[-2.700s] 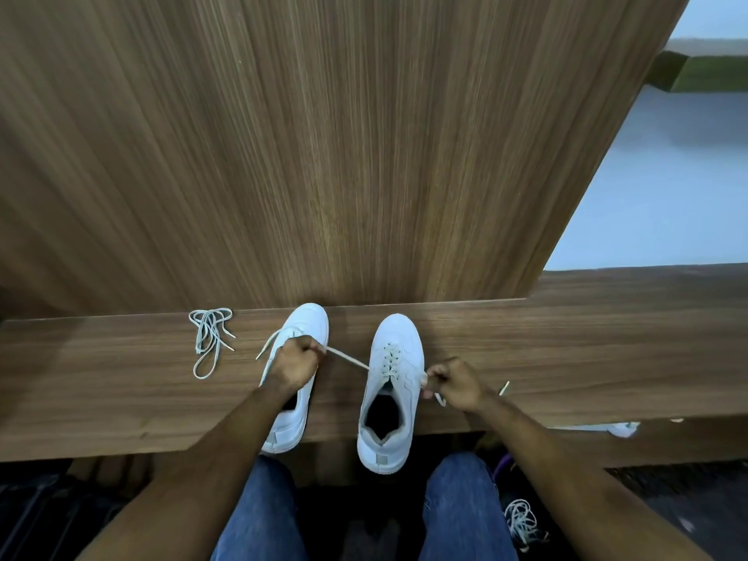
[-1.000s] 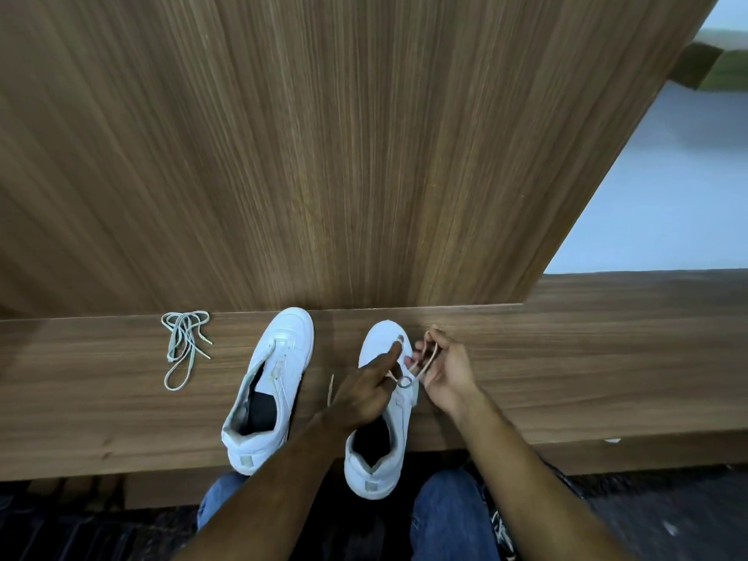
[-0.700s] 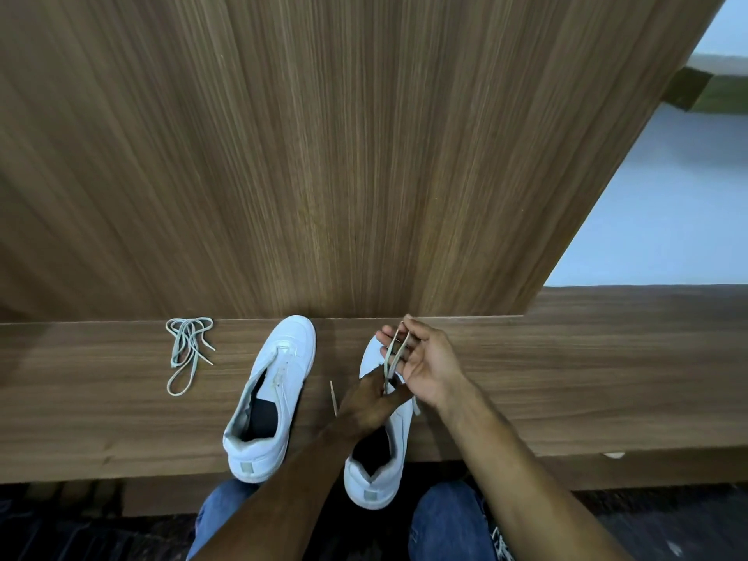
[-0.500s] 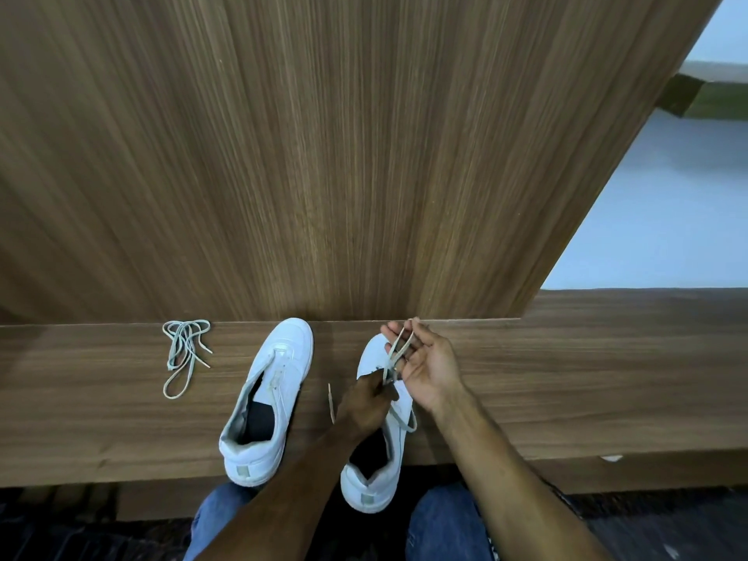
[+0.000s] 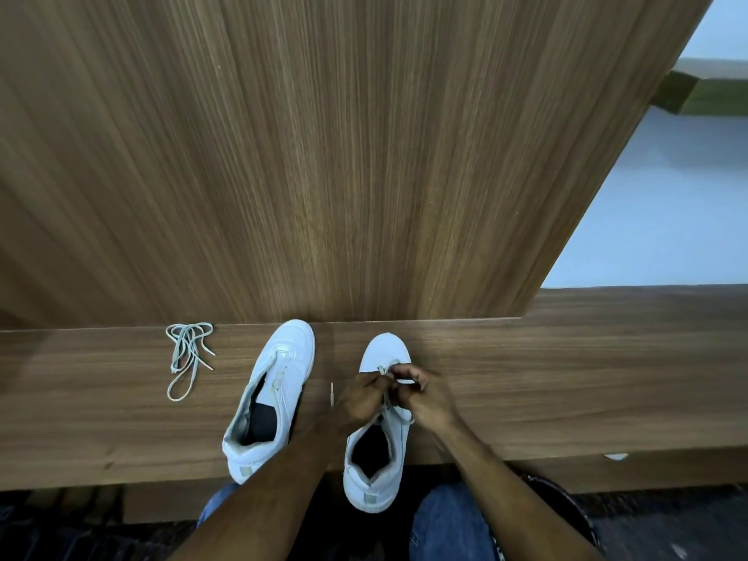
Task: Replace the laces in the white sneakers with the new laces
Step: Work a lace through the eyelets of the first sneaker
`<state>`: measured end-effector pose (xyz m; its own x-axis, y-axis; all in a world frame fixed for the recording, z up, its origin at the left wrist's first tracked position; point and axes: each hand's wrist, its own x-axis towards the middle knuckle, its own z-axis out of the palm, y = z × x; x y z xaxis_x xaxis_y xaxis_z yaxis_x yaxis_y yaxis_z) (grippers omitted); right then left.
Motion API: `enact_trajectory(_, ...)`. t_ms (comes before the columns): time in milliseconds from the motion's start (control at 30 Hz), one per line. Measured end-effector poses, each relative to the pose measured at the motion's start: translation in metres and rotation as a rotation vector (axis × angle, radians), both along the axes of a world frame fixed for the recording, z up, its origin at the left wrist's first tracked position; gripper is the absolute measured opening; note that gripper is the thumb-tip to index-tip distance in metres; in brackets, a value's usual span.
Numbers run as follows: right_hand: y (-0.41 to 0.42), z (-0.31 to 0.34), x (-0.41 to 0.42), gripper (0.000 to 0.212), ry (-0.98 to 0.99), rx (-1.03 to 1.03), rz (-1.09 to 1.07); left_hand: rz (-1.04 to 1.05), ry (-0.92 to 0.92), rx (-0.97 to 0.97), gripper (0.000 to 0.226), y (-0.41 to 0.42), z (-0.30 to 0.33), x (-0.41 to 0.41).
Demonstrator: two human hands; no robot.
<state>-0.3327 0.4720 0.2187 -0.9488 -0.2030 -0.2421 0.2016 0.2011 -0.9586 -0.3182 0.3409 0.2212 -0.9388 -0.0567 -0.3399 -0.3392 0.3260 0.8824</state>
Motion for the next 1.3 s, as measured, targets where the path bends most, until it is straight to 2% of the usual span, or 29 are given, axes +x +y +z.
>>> enact_trajectory(67,0.0,-0.001,-0.005,0.016,0.034,0.001,-0.005,0.023,-0.026,0.023,0.042,-0.001,0.001,0.001)
enact_trajectory(167,0.004,0.002,-0.01,0.025,0.067,0.038,0.007,0.021,-0.035,0.019,0.044,-0.002,0.002,0.002)
enact_trajectory(333,0.014,0.002,-0.012,0.031,0.048,0.104,-0.045,0.053,-0.033,0.007,0.064,0.0,0.004,0.002)
enact_trajectory(400,0.019,0.002,-0.009,0.027,0.008,0.06,-0.134,0.083,-0.037,0.041,0.06,0.0,0.006,0.002)
enact_trajectory(500,0.033,0.007,0.002,0.016,-0.16,-0.045,-0.21,0.161,-0.072,0.122,0.047,-0.001,0.002,0.001)
enact_trajectory(600,0.045,0.008,0.012,0.025,-0.33,-0.004,-0.105,0.157,-0.048,0.127,0.043,-0.001,-0.004,0.001)
enact_trajectory(700,0.042,0.012,0.019,0.043,-0.354,0.083,0.104,0.181,-0.027,0.102,0.043,0.0,-0.005,0.001)
enact_trajectory(800,0.028,0.022,0.027,0.056,-0.253,0.179,0.303,0.171,-0.028,0.096,0.041,0.0,-0.004,0.001)
enact_trajectory(967,0.012,0.001,0.023,0.053,-0.014,0.457,0.437,0.181,-0.069,0.107,0.039,-0.003,-0.003,0.001)
enact_trajectory(1033,0.01,-0.008,0.018,0.04,0.025,0.537,0.427,0.159,-0.069,0.068,0.039,-0.003,0.001,0.0)
enact_trajectory(1133,0.002,-0.009,0.014,0.045,0.148,0.609,0.332,0.151,-0.068,0.024,0.04,-0.001,0.009,0.001)
enact_trajectory(1200,-0.005,-0.011,0.011,0.034,0.217,0.626,0.28,0.149,-0.077,0.016,0.031,0.0,0.011,0.002)
enact_trajectory(1300,-0.009,-0.011,0.009,0.025,0.185,0.597,0.217,0.122,-0.022,-0.077,0.026,-0.007,0.013,0.006)
